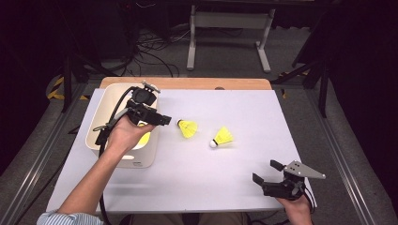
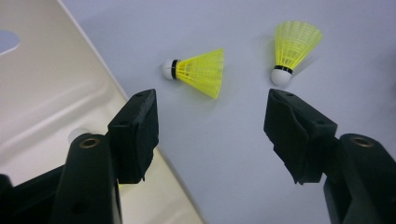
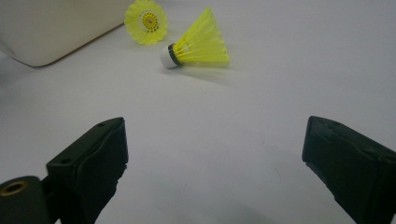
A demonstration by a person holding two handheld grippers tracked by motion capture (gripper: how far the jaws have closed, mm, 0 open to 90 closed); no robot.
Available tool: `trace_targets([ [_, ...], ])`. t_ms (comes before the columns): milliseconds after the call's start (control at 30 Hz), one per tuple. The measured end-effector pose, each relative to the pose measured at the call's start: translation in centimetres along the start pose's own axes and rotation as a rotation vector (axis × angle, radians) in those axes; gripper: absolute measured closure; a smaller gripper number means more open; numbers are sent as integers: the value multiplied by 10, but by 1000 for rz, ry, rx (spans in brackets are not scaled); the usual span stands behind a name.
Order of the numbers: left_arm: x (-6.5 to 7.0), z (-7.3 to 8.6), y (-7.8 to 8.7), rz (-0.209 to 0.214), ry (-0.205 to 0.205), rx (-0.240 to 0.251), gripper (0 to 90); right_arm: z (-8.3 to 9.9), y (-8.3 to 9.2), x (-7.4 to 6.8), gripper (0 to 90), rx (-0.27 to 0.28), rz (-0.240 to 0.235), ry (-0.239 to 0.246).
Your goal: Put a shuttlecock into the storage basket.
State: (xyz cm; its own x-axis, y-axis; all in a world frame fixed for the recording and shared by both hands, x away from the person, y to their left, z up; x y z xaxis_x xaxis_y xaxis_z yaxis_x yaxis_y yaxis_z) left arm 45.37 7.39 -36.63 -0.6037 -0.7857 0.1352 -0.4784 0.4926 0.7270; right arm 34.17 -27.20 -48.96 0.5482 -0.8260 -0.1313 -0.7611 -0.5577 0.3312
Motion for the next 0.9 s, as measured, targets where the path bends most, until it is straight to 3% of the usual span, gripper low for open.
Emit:
trace_targets([
  [400, 20, -6, -11, 37, -26, 2, 379, 0, 0, 0, 73, 3, -2, 0],
  [900, 39, -12, -31, 53, -49, -35, 398, 0, 0, 0, 73, 2, -4, 0],
])
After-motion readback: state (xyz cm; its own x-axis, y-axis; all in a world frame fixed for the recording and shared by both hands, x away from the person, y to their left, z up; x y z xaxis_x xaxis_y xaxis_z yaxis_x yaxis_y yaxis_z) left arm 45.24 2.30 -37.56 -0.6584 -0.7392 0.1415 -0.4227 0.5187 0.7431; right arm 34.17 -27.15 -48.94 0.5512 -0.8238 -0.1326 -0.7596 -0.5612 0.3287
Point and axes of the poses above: each handheld gripper's, and its own axes: y roughly backward along the jaws, z roughly out of its underside, x roughly to its right, the point moved 9 cm from there along -y, roughly forward along the jaws, and after that the axes turned 7 degrees about x, right-handed, at the moved point
